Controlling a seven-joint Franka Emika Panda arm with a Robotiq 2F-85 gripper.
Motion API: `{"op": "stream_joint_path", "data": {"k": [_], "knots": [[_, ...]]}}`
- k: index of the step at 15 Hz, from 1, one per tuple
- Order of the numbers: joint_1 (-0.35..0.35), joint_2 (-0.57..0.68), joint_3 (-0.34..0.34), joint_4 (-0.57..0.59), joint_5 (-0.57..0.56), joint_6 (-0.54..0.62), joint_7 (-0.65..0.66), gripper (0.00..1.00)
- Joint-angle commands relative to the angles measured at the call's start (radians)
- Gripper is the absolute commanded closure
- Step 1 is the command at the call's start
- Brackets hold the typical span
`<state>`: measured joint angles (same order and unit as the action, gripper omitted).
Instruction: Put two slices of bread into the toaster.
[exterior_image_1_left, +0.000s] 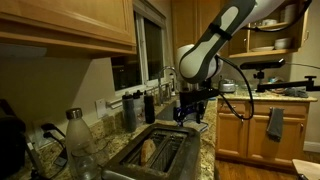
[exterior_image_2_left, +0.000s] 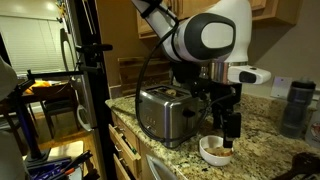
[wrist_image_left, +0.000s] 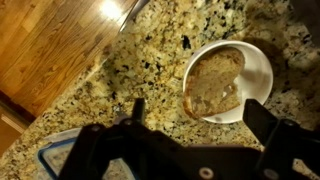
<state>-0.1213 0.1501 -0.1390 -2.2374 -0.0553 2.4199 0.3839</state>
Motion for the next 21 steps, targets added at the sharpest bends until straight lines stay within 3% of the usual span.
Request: {"op": "stream_joint_path", "data": {"k": [1,21], "knots": [[-0.005,0.039,0.001,0.03,0.065,0.008,-0.076,0.0],[-0.043,0.135,0.011,0.083,0.139,0.007,-0.391,0.0]]}}
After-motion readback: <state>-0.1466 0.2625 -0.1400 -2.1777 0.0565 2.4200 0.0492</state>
